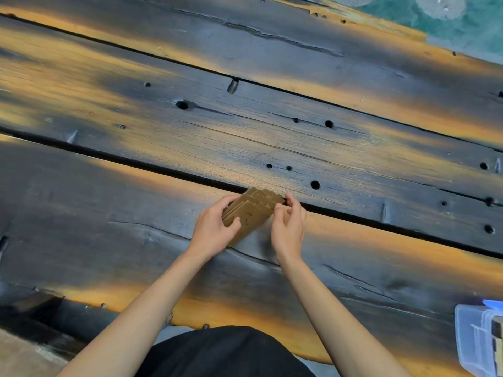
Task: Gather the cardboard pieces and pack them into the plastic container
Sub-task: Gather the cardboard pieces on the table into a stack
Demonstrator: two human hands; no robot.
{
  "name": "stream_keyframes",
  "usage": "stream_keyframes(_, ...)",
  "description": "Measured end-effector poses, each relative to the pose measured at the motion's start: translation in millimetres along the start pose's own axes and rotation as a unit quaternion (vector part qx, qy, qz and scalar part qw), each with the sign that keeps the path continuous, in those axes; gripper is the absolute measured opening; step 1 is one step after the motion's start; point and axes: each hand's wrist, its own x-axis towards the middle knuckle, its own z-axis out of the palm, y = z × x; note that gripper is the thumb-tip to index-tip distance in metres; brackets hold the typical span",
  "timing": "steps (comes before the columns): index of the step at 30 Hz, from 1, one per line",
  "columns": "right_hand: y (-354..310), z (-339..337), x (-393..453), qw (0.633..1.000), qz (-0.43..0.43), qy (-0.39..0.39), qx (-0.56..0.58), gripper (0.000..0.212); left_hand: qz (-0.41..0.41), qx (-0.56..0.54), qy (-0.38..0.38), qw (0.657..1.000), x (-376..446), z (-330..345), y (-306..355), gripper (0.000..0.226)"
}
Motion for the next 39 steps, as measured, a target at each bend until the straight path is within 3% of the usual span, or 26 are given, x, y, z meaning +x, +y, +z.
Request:
stream_keyframes(3,-11,-5,7,0.998,-0.055,-0.012,-0.004,0.039,0.071,0.107,-0.006,0.992,3,2,16,0.048)
stream_keyframes(6,-13,-4,9,0.997,-0.056,-0.049,0.018,0.041,0.105,0.154,-0.024,0.982,4,9,23,0.046)
stream_keyframes(12,5,0,0,0.996,-0.017,-0.062,0.064,0.038,0.108,0.235,-0.075,0.963,6,19,16,0.044)
stream_keyframes(16,11,4,-7,0.996,-0.002,-0.051,0.067,0.044,0.065,0.258,-0.034,0.963,-3,20,1,0.047)
stream_keyframes(18,11,5,-7,0.996,0.013,-0.048,0.076,0.049,0.022,0.216,-0.002,0.976,-7,19,-11,0.053)
stream_keyframes(21,11,6,-5,0.992,0.046,-0.053,0.106,0.055,-0.053,0.053,0.016,0.997,-9,18,-21,0.060)
stream_keyframes(26,14,12,2,0.992,0.040,-0.056,0.101,0.046,-0.129,-0.153,0.057,0.978,-6,26,-21,0.067)
stream_keyframes(31,24,17,-5,0.997,0.015,-0.058,0.046,0.033,-0.143,-0.128,0.058,0.980,-4,37,-21,0.059)
stream_keyframes(35,28,15,-11,0.998,0.004,-0.048,0.036,0.034,-0.118,-0.084,0.042,0.989,-7,38,-26,0.054)
stream_keyframes(39,32,10,-15,0.997,-0.001,-0.058,0.043,0.034,-0.079,-0.025,-0.024,0.996,-17,29,-38,0.067)
